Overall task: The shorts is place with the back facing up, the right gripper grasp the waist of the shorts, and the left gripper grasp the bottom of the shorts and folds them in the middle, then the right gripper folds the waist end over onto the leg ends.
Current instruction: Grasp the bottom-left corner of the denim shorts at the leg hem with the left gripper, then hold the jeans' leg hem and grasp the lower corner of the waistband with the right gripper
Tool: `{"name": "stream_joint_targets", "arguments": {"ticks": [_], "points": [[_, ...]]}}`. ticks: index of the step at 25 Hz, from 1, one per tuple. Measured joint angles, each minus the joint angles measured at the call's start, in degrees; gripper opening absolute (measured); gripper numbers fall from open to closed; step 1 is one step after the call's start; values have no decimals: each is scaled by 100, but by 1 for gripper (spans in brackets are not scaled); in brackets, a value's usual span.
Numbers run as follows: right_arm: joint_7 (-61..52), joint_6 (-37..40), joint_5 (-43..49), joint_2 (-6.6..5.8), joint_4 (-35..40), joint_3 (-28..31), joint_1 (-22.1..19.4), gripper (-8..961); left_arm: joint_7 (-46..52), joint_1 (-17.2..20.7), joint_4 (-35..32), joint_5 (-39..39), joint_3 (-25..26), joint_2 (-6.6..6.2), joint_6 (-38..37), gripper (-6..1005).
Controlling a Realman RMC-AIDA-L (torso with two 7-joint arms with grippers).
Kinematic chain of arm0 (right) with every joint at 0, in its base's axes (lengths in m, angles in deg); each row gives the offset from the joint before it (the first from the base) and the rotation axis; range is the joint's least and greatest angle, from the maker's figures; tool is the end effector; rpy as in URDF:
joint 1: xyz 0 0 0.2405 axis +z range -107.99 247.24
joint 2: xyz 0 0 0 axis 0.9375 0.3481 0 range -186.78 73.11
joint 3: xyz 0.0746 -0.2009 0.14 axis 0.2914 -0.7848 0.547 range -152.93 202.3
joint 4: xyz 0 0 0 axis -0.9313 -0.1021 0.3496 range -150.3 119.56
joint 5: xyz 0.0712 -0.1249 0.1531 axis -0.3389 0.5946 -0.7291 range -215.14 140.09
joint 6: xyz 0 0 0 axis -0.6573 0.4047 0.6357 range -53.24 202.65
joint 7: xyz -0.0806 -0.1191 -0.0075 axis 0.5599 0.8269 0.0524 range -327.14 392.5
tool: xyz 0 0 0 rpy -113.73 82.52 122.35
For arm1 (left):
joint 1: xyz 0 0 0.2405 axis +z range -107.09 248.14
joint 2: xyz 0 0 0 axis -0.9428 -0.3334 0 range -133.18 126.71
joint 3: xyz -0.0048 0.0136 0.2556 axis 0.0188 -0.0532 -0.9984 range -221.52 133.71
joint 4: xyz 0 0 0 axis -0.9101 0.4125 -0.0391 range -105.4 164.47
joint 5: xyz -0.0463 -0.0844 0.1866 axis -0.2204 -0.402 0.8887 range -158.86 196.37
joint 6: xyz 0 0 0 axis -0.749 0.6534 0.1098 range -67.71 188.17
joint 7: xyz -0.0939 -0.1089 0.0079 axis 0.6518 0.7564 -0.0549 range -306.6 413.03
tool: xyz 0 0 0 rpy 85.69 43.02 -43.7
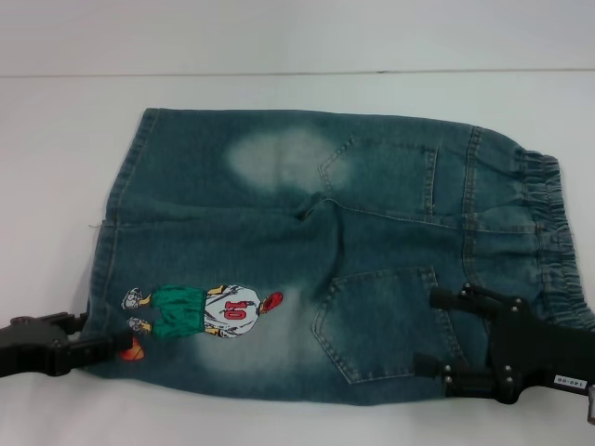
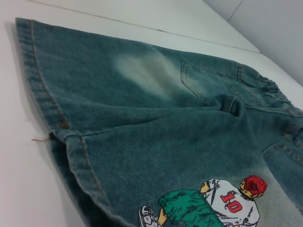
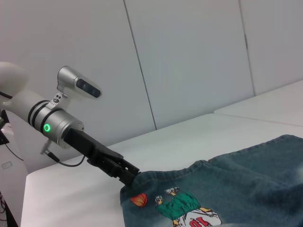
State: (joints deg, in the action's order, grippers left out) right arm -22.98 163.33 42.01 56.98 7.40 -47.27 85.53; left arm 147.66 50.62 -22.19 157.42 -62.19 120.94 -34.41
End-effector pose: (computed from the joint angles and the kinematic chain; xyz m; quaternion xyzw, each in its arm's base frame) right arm 0.3102 0.2395 -0.0312 -0.9263 0.1865 0.3025 0.1254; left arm -0.3493 0.2519 0.0255 -0.8611 -0.4494 -0.1578 0.1780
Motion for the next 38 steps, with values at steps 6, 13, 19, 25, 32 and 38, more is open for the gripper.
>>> {"name": "stream_joint_targets", "arguments": {"ticks": [6,13,19,25,32,38], "points": [[-5,10,0,0,0,9,0,946,111,-32,-11,33,-116,-15,67,690],[-6,175,0,-1,0,128,-34,946,189,-33,-45,-6,-214,-2,177,470],[-11,459,0,-12,-33,455,-170,946,253,-65,-74,-19,-207,-11,174,213],[-568,685,0,-32,-55,966,-316,946,270,-96,-134,-37,-211,-2,105,62],[-2410,983,26,-305,-24,1749,-545,946,274,-150,-136,-43,-220,-7,61,50],[-4023,869,744,-566,-38,2563,-661,946,276,-162,-119,-43,-224,-7,52,50]]}}
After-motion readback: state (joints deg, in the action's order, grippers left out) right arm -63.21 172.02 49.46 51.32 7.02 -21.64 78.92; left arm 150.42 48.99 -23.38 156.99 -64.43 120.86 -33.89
